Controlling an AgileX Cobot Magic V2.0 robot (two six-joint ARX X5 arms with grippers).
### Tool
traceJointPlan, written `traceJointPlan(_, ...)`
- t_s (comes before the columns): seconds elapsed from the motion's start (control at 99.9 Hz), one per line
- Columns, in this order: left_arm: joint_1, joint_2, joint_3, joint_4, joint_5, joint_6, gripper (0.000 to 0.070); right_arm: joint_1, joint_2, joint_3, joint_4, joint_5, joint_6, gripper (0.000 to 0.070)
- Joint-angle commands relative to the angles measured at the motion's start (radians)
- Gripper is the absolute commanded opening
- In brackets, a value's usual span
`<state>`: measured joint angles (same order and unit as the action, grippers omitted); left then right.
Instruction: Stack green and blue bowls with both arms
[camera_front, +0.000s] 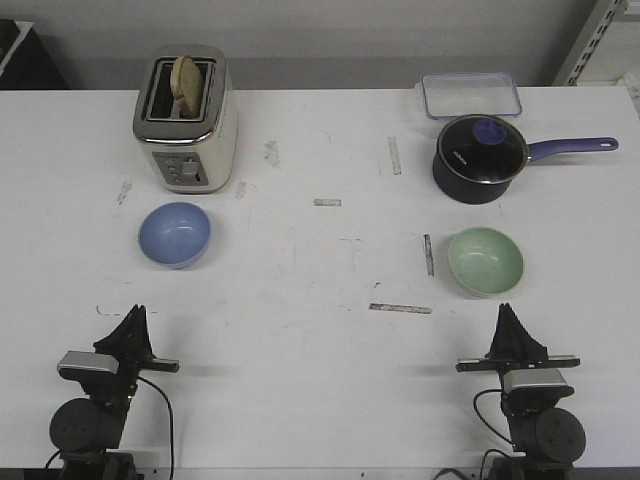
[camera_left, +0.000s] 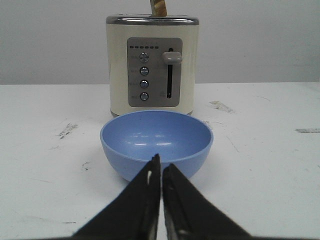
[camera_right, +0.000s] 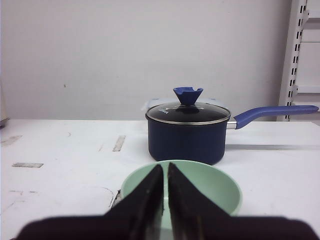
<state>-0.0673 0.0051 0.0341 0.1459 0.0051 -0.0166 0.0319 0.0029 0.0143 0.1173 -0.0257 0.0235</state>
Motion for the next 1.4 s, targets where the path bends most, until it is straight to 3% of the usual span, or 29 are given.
traceJointPlan(0.0, 0.002, -0.002, -0.022, 0.012, 0.002, 0.005, 0.0001, 0.001, -0.002, -0.002, 0.010, 0.001, 0.005, 0.0006)
traceJointPlan(0.39, 0.002, -0.002, -0.022, 0.012, 0.002, 0.005, 0.0002, 0.001, -0.002, 0.008, 0.019, 0.008, 0.006, 0.0006)
traceJointPlan(0.711, 0.002, -0.002, -0.022, 0.012, 0.002, 0.005, 0.0001, 0.001, 0.061, 0.149, -0.024, 0.035, -0.003, 0.0006)
traceJointPlan(1.391, 0.002, -0.002, -0.022, 0.012, 0.002, 0.005, 0.0002, 0.001, 0.701, 0.596, -0.294, 0.049, -0.021, 0.0006)
